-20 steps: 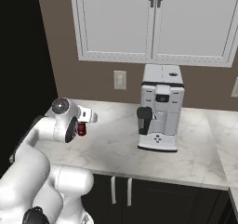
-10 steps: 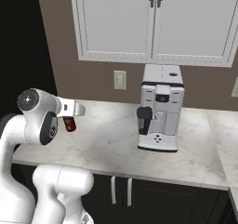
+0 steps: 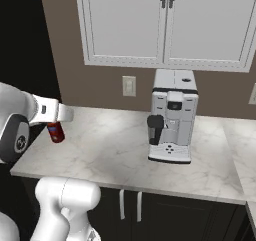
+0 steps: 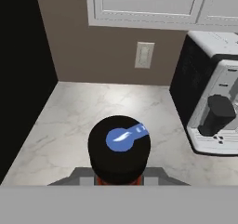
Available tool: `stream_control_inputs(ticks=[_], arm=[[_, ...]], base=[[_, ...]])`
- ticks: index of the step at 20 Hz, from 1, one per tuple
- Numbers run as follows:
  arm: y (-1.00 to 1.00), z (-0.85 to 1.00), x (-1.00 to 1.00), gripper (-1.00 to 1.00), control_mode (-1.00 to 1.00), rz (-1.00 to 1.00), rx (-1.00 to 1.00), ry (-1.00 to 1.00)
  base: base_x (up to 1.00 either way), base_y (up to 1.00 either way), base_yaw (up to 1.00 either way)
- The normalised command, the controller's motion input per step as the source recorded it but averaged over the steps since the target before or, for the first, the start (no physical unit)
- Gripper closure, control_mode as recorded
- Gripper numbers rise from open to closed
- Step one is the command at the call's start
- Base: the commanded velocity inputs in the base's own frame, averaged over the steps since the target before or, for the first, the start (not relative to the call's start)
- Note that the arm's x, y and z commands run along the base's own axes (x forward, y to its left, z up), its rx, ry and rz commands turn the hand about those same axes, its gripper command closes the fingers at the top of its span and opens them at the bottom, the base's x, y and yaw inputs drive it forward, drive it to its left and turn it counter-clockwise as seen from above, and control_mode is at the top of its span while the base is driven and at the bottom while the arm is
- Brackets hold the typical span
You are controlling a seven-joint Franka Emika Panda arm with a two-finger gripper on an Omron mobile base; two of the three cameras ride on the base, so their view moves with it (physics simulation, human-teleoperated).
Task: Place the ketchup and condiment bottle from the counter to the top shelf of the fridge. If the existing items in the fridge are on the top shelf, move them to other shelves.
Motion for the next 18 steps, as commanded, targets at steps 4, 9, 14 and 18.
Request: stream_control_inputs(ticks=[4,9,14,18], arm=[[-0.13,0.03,-0.77,1.00,-1.00,0.00,0.00,-0.07],[-0.11,0.00,-0.52,1.00,1.00,-0.01,0.00,-0.02],[0.00,0.00,0.00,1.00,1.00,0.00,0.00,0.00],[0.00,0.00,0.00,1.00,1.00,0.00,0.00,0.00]], base=[[0.00,0.00,0.00],[-0.40,-0.12,0.00],[-1.00,-0.18,0.02],[-1.00,-0.01,0.12]])
